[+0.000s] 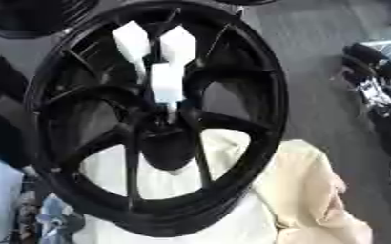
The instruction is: Pull the pin out of the wheel hub.
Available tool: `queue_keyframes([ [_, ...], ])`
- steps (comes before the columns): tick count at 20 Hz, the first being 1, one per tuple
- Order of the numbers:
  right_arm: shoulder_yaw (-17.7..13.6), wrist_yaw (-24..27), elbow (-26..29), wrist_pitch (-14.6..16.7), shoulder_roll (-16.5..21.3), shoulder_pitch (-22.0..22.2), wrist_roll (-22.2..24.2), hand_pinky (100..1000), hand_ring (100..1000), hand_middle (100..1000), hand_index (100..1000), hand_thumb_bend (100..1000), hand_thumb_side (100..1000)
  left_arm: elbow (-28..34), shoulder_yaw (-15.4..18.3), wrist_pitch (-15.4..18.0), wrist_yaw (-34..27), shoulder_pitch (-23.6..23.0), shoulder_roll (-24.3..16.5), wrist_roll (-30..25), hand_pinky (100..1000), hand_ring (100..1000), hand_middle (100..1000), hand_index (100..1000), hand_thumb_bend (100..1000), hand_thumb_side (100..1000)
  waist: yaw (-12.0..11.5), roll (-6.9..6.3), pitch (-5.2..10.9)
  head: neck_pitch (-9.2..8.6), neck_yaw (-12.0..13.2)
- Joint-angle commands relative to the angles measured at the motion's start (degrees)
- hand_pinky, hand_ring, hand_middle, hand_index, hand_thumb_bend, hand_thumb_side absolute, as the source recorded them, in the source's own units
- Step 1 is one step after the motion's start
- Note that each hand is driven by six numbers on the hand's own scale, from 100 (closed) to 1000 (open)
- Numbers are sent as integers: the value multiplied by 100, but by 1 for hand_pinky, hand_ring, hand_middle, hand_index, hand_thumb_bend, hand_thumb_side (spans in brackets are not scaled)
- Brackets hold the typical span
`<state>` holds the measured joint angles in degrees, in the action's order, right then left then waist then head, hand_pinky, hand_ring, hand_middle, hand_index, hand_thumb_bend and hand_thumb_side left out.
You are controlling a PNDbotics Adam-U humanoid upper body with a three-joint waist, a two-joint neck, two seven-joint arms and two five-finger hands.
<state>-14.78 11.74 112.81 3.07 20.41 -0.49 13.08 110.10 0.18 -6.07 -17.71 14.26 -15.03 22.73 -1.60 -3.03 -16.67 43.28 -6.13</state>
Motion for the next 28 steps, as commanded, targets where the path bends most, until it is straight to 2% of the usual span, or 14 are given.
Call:
queue_keyframes([
  [1, -20, -39, 90, -15, 123, -30, -14, 1000, 987, 923, 926, 100, 622, 69, 46, -13, -5, 35, -51, -14, 640, 747, 771, 782, 222, 902, -8, 11, 70, -5, 12],
  [4, -16, -35, 93, -1, 173, -12, -17, 1000, 987, 923, 927, 100, 613, 65, 38, -22, -4, 39, -47, -20, 640, 747, 771, 782, 220, 899, -11, 19, 82, 0, 9],
  [6, -3, -4, 110, 70, 351, 27, -15, 1000, 989, 926, 931, 100, 610, 64, 34, -25, -2, 46, -57, -24, 641, 748, 772, 782, 220, 897, -6, 34, 105, 23, 3],
  [8, -12, 109, 55, 179, 665, 39, -52, 1000, 990, 927, 933, 100, 597, 57, 25, -30, 0, 50, -72, -31, 641, 748, 772, 781, 219, 895, 5, 55, 140, 49, -2],
  [12, -56, 522, -393, 443, 1566, -73, -184, 1000, 995, 929, 932, 100, 578, 33, -18, -50, -3, 87, -94, -71, 641, 749, 772, 781, 217, 887, -20, 91, 227, 81, -18],
  [15, -88, 1010, -918, 682, 2297, -303, -229, 1000, 997, 931, 933, 100, 563, 21, -43, -62, 0, 98, -112, -110, 642, 749, 772, 781, 215, 884, -71, 107, 296, 83, -15],
  [21, 62, 1712, -2048, 1061, 3434, -887, -58, 1000, 991, 925, 929, 100, 518, -5, -67, -74, -6, 100, -155, -144, 643, 750, 773, 780, 212, 878, -132, 140, 402, 84, -39],
  [24, 245, 1812, -2303, 1283, 3863, -1248, 151, 1000, 988, 923, 927, 100, 486, -21, -70, -76, -7, 110, -178, -153, 643, 750, 773, 780, 213, 876, -141, 161, 445, 84, -36],
  [28, 638, 1711, -2617, 1510, 4286, -1861, 631, 1000, 985, 922, 930, 100, 438, -45, -68, -73, -10, 112, -195, -156, 643, 751, 773, 779, 213, 874, -173, 196, 489, 84, -119],
])
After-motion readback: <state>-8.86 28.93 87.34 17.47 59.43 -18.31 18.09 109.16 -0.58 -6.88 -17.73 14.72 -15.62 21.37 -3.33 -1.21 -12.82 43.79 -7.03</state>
